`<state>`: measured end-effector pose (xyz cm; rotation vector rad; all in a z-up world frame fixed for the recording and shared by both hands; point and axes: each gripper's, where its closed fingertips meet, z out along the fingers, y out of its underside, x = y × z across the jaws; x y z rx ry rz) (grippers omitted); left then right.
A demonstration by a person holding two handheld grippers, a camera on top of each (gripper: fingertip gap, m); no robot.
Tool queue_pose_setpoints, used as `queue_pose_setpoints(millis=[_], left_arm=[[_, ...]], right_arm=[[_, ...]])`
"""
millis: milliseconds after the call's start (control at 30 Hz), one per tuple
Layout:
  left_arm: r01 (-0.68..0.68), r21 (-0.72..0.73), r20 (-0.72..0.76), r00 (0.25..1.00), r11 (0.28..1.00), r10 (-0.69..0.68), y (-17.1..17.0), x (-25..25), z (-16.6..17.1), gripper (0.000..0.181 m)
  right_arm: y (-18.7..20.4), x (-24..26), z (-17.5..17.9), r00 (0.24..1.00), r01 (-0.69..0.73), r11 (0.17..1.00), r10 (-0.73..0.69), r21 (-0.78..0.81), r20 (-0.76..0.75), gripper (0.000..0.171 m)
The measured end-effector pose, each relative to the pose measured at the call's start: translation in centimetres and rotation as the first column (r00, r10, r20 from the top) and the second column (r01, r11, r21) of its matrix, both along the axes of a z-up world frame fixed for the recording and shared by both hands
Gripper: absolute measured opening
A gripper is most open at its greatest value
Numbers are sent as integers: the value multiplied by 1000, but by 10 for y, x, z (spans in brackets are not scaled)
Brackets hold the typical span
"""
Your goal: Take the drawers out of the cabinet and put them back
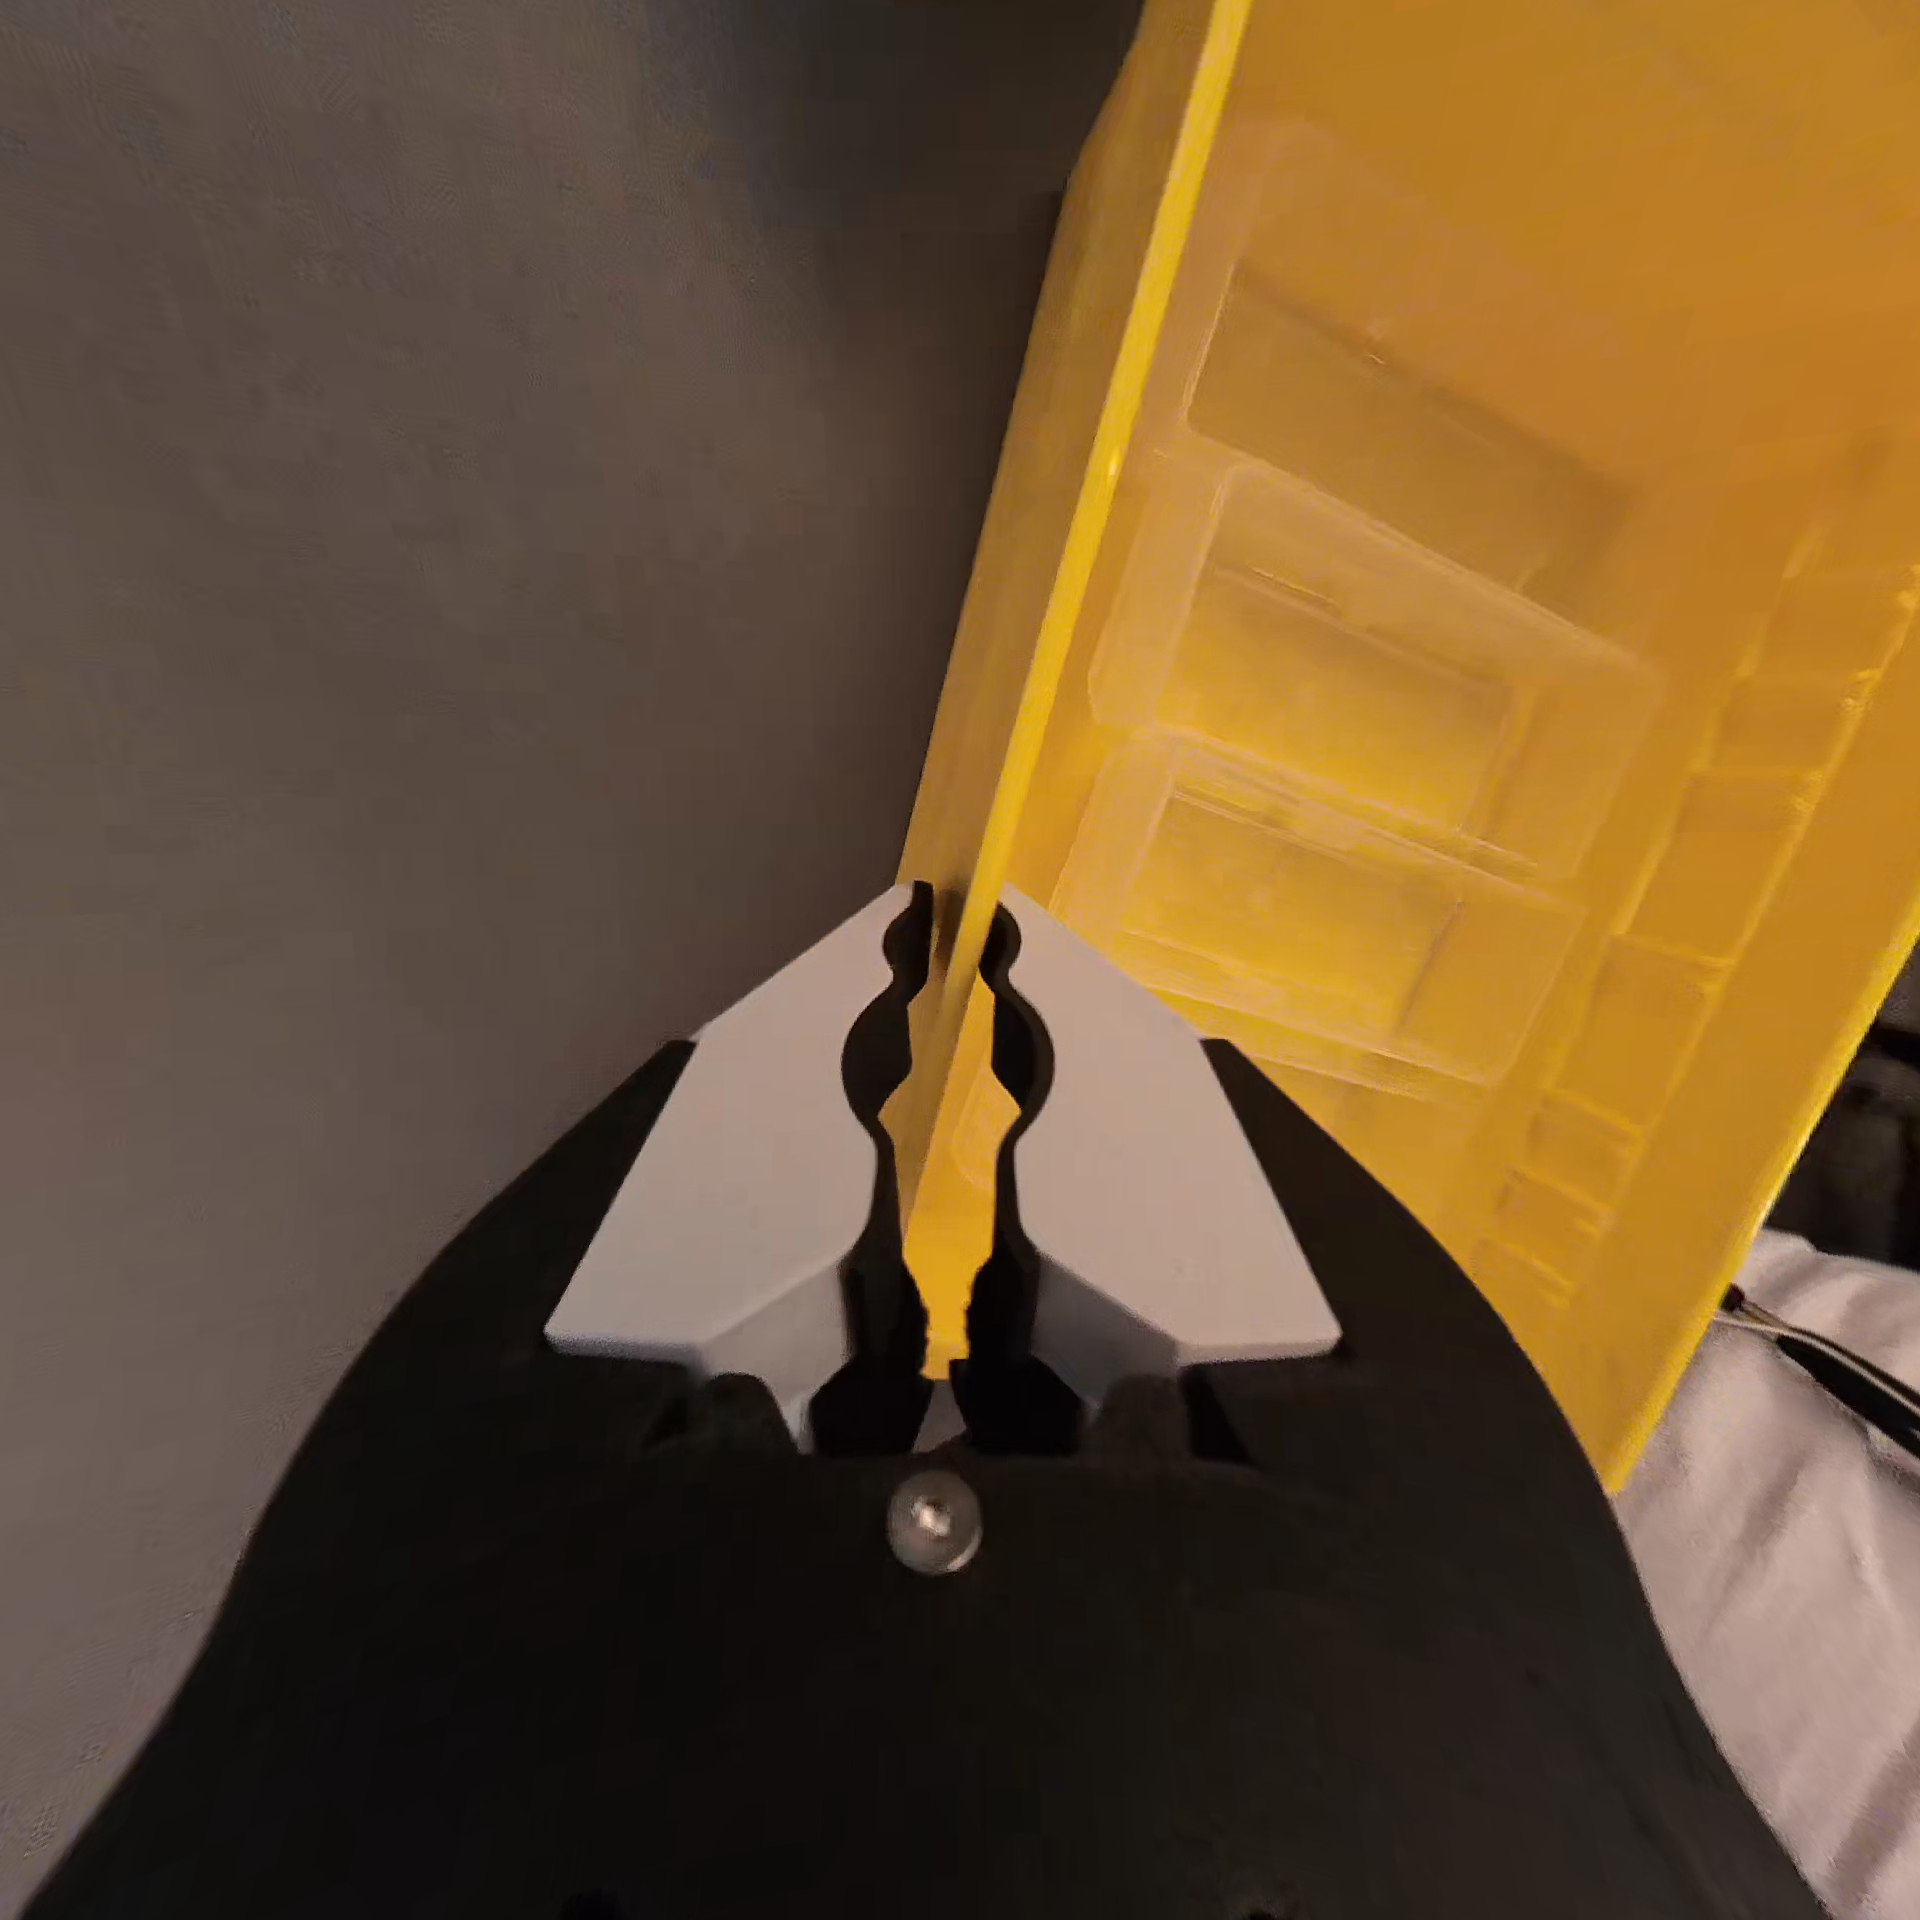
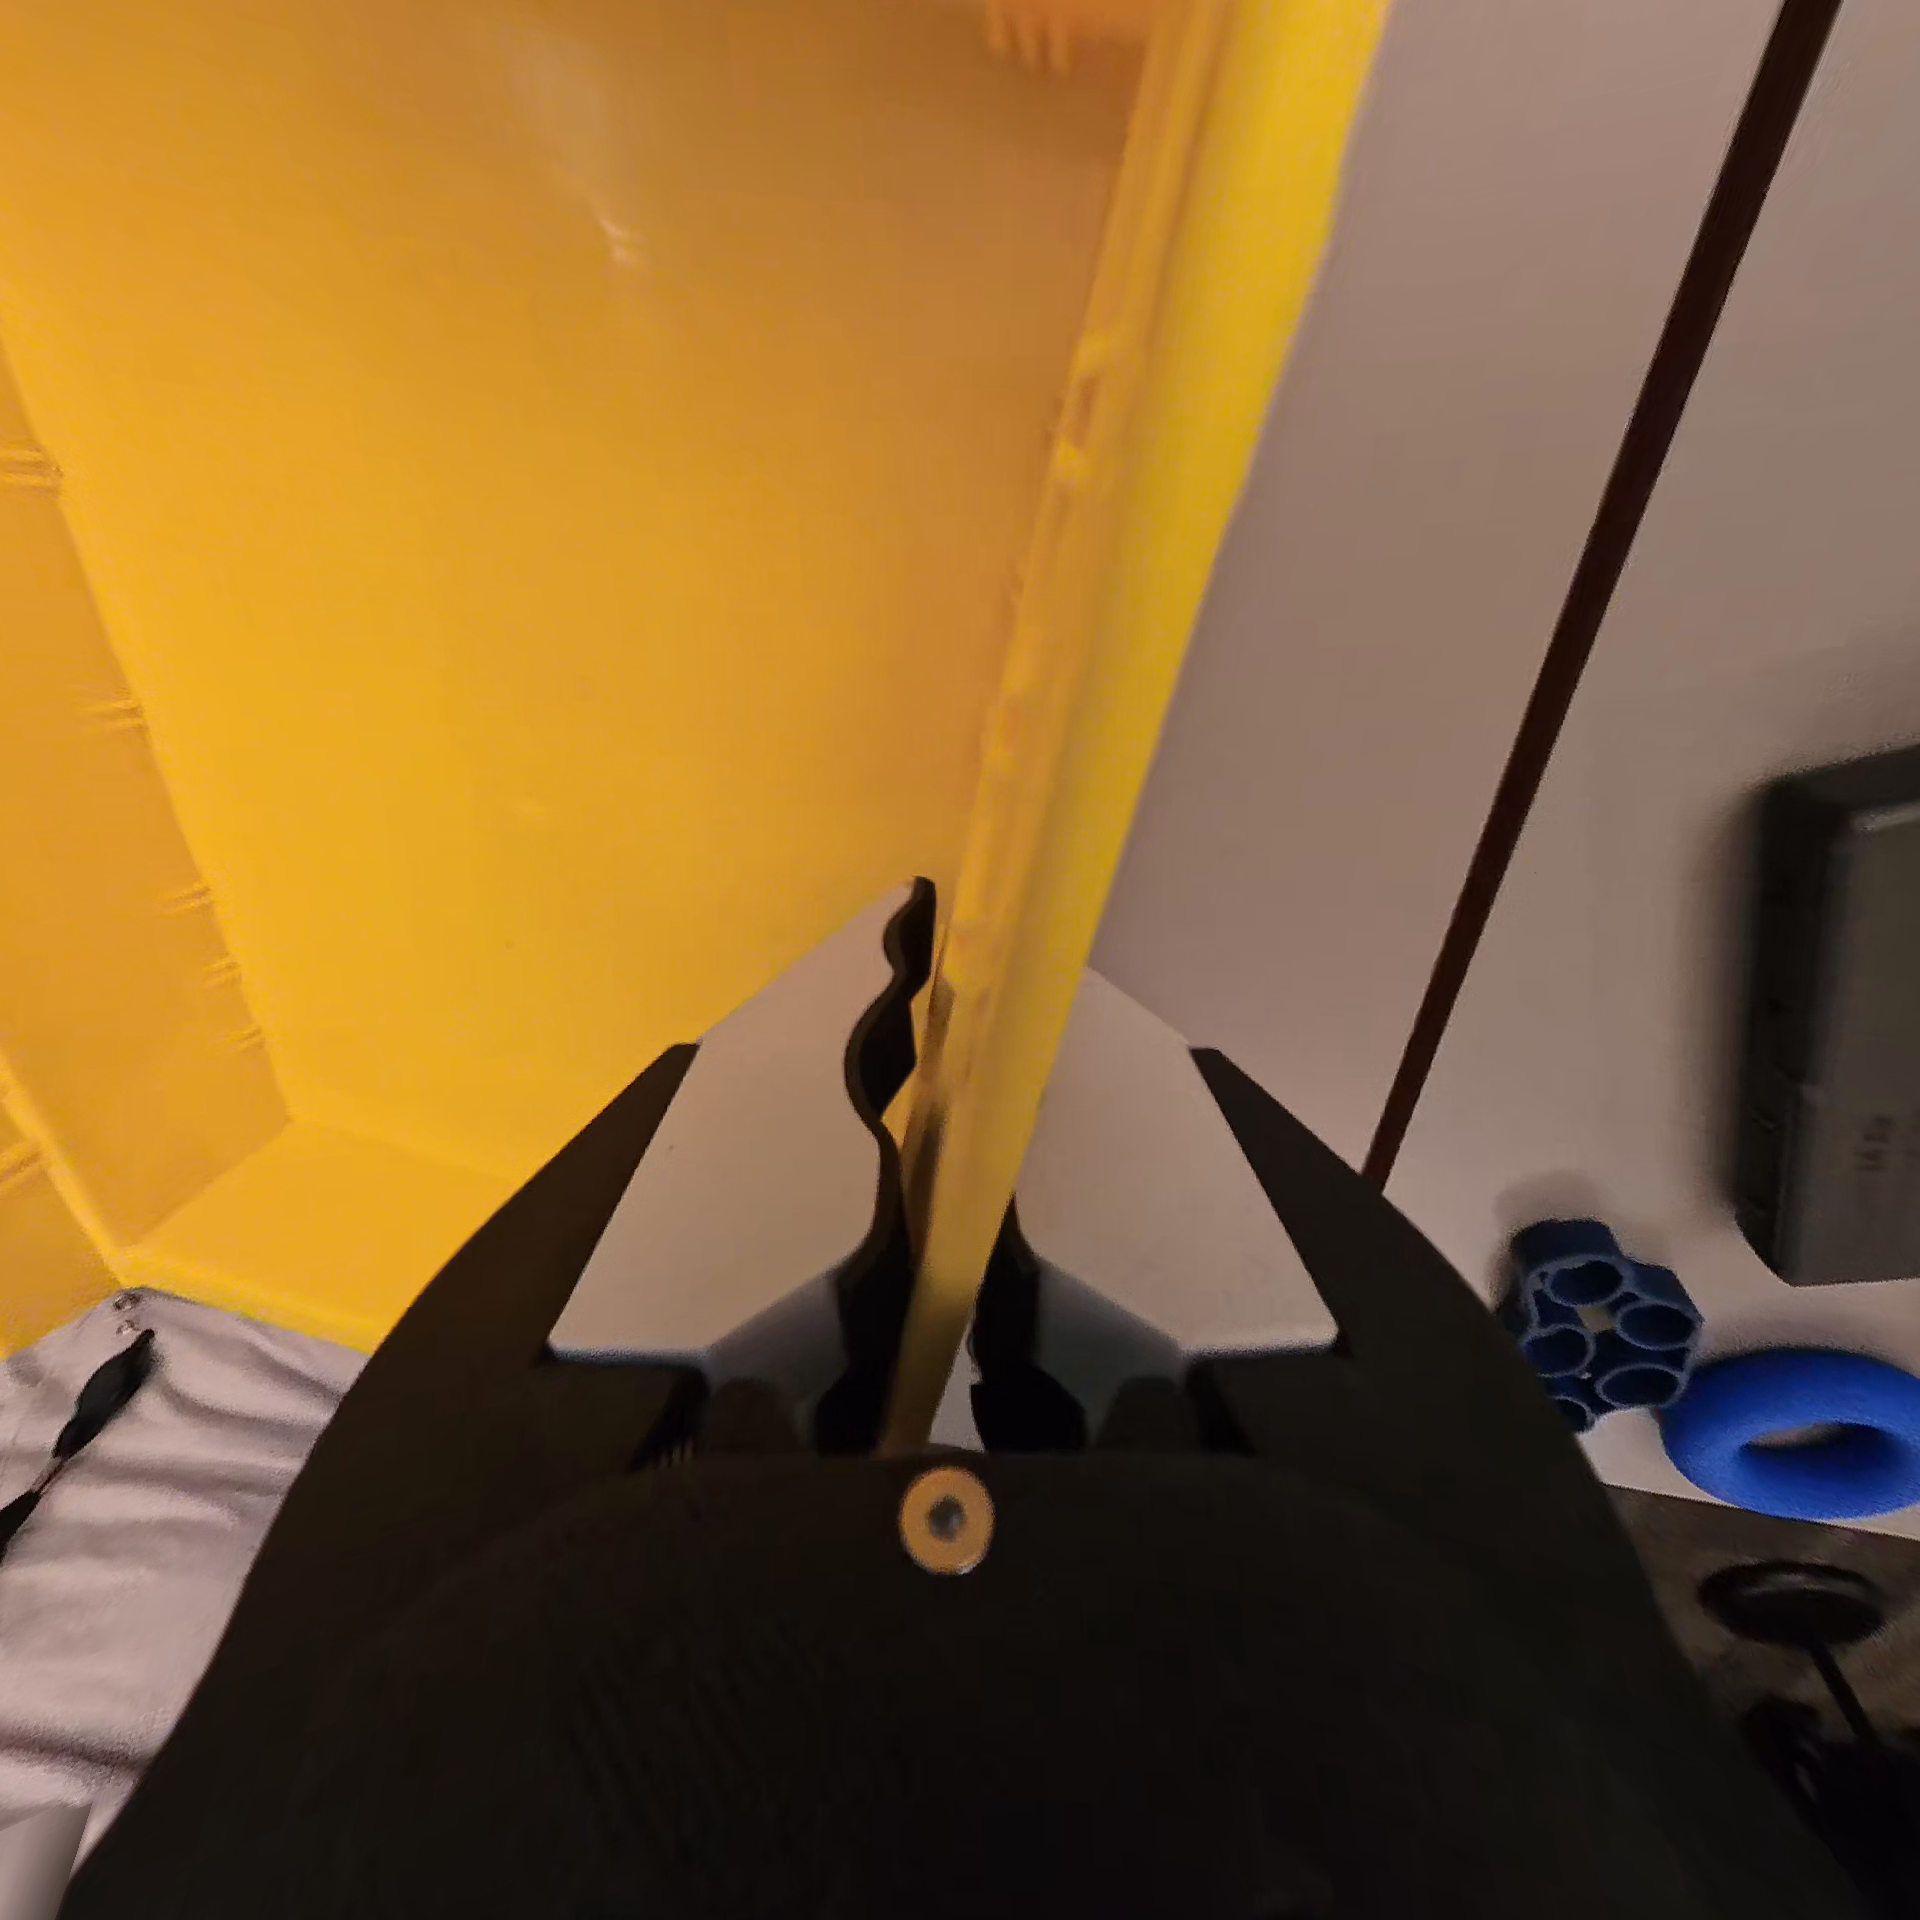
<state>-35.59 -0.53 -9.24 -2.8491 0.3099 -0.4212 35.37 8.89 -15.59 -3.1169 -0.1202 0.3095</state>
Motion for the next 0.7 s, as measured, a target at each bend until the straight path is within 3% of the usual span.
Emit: queue_pose_setpoints(millis=[367, 700], left_arm=[[-410, 48, -36, 910, 911, 412, -20, -179, 2, 3], [-469, 72, -42, 880, 880, 473, -1, -240, 2, 3]], right_arm=[[1, -13, 0, 997, -64, 998, 65, -10, 29, 2], [0, -20, 1, 1000, -23, 1000, 23, -11, 21, 2]])
